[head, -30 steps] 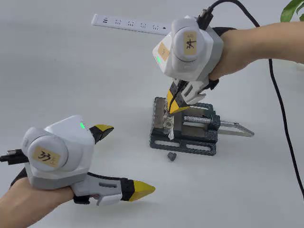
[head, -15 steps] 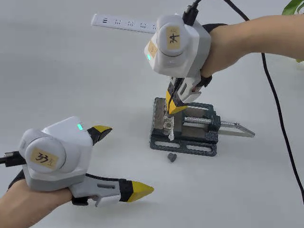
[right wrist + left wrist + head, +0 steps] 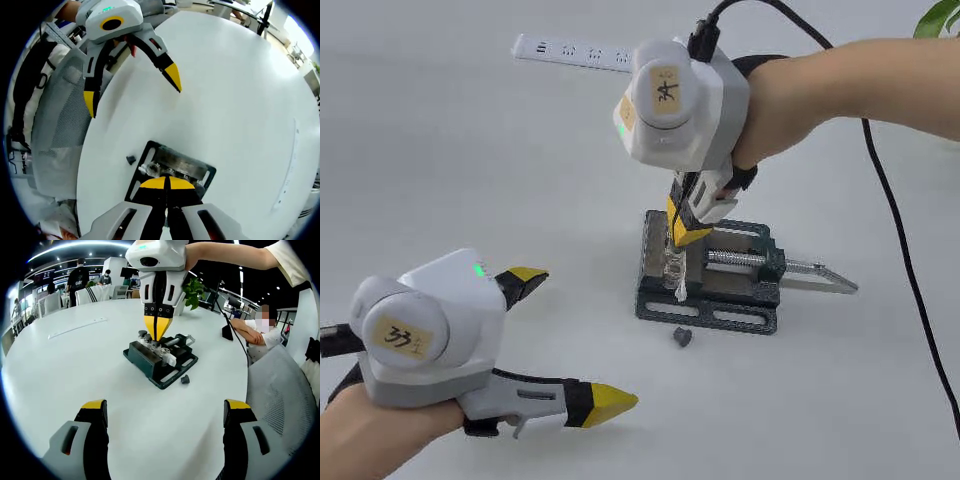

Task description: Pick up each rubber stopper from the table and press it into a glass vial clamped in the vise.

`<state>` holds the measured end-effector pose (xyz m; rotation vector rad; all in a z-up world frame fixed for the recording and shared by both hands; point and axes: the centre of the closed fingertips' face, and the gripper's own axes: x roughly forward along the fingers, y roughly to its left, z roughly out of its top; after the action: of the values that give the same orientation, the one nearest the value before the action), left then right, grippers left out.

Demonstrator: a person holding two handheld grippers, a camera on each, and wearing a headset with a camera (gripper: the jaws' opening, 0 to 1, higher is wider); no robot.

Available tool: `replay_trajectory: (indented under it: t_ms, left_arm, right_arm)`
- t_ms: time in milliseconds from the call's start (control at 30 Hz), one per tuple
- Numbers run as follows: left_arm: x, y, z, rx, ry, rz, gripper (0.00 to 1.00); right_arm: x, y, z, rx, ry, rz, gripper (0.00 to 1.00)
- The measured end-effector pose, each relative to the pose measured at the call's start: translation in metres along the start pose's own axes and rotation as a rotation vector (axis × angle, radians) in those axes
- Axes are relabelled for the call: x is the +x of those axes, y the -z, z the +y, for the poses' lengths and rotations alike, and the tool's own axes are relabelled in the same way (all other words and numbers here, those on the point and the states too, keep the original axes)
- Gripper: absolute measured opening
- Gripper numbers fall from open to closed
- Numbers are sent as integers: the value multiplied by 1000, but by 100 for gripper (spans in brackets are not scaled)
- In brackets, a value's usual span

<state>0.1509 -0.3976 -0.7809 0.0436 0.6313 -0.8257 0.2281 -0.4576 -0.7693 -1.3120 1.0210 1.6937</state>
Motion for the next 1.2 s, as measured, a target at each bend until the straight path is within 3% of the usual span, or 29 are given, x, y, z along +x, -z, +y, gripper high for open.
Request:
replay_trajectory:
  t_ms: [433, 600, 700, 967, 1200]
  left_arm:
    - [-2, 3, 1, -6, -10, 6, 96]
    - [-2, 4, 1, -10, -12, 8, 96]
    - [-1, 3, 1, -13, -10, 3, 96]
    - [-1, 2, 2, -12, -9, 2, 96]
    - [0, 0, -1, -6, -7, -4, 96]
  right_arm:
    - [1, -1, 0, 13, -12, -3, 0]
    - [2, -1, 0, 2, 0, 17, 0]
    - [1, -2, -1, 28, 13, 2, 0]
    - [2, -1, -1, 2, 66, -9, 0]
    - [3, -2, -3, 31, 55, -3, 0]
